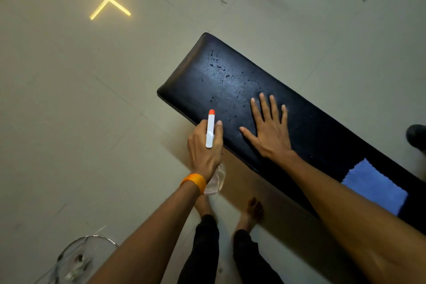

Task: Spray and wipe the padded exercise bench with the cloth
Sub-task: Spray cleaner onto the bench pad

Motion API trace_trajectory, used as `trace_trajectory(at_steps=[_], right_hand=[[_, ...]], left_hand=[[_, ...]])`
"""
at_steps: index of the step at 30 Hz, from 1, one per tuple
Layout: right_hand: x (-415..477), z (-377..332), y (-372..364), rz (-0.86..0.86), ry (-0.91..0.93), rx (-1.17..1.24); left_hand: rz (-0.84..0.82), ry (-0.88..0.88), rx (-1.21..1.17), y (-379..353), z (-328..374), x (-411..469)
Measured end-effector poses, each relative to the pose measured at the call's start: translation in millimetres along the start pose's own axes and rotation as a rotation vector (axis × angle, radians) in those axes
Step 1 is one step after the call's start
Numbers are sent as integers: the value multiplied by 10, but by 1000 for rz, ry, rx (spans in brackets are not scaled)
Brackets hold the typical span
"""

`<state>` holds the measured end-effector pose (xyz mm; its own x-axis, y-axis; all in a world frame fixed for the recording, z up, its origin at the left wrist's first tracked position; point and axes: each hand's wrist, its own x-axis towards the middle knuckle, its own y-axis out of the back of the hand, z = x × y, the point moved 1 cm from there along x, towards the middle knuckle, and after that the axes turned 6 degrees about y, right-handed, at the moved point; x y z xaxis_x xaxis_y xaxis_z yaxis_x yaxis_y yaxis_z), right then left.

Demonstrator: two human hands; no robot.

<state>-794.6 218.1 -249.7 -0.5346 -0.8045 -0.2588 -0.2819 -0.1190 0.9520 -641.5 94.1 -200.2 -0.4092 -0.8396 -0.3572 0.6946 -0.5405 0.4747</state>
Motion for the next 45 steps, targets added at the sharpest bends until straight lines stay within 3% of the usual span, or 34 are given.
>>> trace_trajectory(at_steps=[10, 15, 18, 21, 30, 38, 45], right_hand=[[-1, 17, -32, 5, -1, -6], [-52, 41, 26, -9, -12, 29], [-321, 179, 0, 9, -142, 47], [-697, 398, -82, -6, -220, 10], [-961, 525, -91, -26, -211, 21], [-1249, 650, -97, -52, -303, 56], [-1464, 762, -127, -67, -312, 83]], left_hand=[[64, -21, 120, 3, 7, -36], [-117, -76, 106, -28, -59, -193], [-190, -91, 103, -96, -80, -329], [-204, -89, 121, -185, -70, -435], [-178, -37, 132, -307, -124, -608], [-353, -194, 248, -446, 11, -909], [-306, -135, 314, -654, 75, -1014]])
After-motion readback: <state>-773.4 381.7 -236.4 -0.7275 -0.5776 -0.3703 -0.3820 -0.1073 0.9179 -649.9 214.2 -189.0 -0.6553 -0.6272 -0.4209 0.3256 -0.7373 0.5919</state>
